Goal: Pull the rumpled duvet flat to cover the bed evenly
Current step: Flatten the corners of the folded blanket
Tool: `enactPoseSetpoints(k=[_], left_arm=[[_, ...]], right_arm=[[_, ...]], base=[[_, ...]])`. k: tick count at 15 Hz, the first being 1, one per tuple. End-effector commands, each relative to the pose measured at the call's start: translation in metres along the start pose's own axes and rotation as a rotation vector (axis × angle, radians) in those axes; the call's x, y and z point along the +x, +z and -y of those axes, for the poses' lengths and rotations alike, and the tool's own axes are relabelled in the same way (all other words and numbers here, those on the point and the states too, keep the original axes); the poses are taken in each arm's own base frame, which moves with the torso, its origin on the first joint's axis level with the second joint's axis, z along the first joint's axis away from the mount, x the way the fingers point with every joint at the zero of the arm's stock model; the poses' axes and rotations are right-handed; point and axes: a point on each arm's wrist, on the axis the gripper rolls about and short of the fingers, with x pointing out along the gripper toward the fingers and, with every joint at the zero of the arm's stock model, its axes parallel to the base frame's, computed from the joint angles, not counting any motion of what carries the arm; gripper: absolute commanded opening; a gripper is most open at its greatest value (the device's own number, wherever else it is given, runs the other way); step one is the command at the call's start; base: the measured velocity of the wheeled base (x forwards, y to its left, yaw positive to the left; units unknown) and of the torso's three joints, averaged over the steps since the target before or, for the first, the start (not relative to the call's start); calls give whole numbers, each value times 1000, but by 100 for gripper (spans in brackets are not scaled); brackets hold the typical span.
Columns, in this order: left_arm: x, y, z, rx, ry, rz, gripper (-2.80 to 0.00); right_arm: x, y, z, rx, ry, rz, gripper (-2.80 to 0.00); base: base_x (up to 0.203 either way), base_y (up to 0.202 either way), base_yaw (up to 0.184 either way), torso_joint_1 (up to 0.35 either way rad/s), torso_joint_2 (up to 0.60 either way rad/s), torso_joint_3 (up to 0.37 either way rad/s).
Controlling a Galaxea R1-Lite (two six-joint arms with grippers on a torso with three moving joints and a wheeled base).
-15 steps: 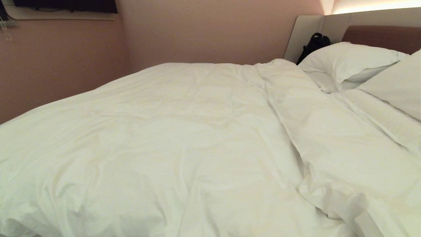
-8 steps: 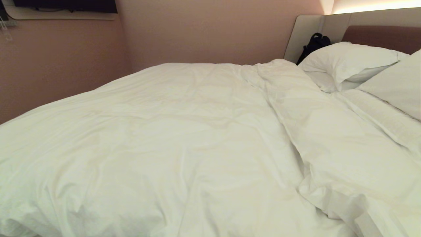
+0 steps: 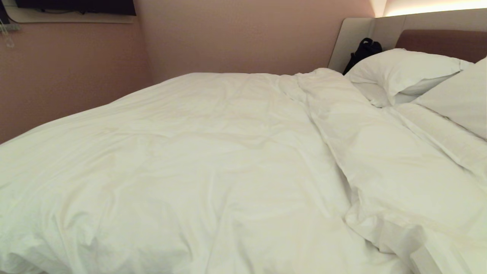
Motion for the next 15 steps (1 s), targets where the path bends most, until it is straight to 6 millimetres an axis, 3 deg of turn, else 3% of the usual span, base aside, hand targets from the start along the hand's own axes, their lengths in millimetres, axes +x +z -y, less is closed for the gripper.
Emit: enactPoseSetpoints(k=[1, 4, 8, 12, 15], left_arm=[[0, 0, 0, -2, 2, 1, -280], [0, 0, 0, -3, 2, 1, -280], [0, 0, 0, -2, 0, 1, -280], [0, 0, 0, -2, 0, 1, -280], [0, 0, 0, -2, 0, 1, -280]], right_arm=[[-3, 4, 0, -40, -42, 113, -280], [5, 3, 2, -95, -79, 125, -280], [43, -10, 11, -125, -145, 186, -280], [82, -41, 23, -200, -195, 210, -280], [98, -67, 29, -207, -201, 141, -280]], base=[[0, 0, 0, 0, 0, 0], [0, 0, 0, 0, 0, 0], [0, 0, 0, 0, 0, 0], [0, 0, 0, 0, 0, 0], [0, 0, 0, 0, 0, 0]])
